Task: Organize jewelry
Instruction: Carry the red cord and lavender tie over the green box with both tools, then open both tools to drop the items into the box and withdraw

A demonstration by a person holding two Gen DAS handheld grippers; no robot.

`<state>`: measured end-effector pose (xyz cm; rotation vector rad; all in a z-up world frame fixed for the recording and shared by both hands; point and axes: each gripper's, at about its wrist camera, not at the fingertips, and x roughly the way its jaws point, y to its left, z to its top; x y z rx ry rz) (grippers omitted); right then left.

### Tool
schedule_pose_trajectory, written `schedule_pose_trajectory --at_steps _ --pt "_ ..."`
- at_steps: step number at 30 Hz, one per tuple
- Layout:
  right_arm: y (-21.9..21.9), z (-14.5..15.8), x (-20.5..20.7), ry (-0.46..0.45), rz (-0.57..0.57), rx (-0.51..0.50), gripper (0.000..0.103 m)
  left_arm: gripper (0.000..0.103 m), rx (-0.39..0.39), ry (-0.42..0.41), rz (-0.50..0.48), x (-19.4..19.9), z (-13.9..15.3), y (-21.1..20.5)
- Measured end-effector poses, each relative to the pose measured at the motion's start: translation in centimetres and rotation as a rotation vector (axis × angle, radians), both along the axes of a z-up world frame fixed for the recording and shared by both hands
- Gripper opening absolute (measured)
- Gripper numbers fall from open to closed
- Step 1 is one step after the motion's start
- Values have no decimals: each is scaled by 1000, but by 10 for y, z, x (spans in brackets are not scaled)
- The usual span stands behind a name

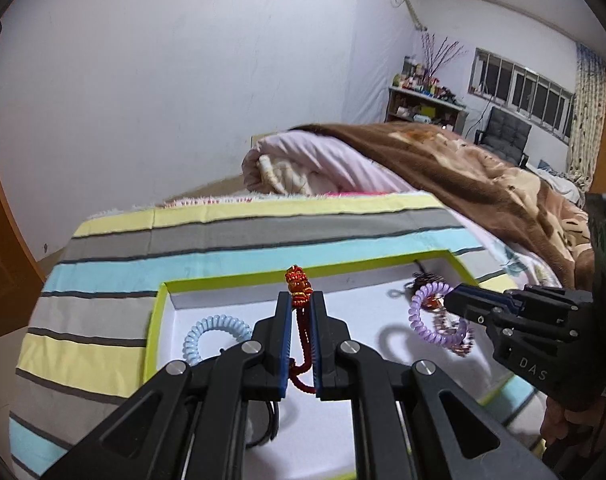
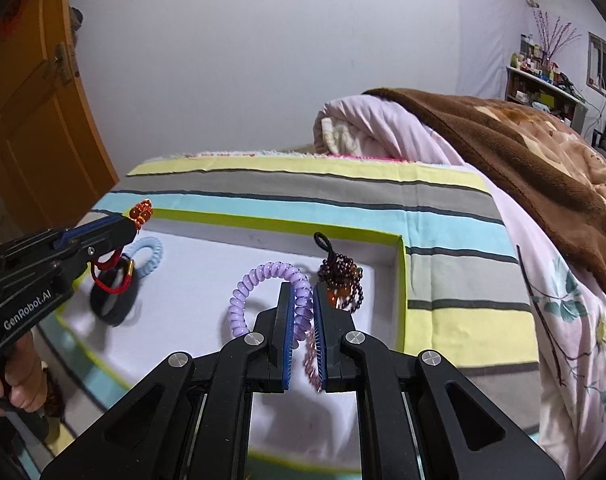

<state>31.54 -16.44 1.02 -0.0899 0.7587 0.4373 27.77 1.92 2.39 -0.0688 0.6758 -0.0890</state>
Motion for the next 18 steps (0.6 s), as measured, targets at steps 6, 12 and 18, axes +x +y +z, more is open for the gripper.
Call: schedule_pose_trajectory --at_steps 6,12,18 --pt "5 -11 17 35 -9 -21 9 9 19 75 8 16 -20 -1" --pt "7 -18 25 50 -26 -25 9 9 38 126 11 24 -31 -2" --pt "9 -21 27 69 -25 -34 10 10 22 130 2 22 -33 1"
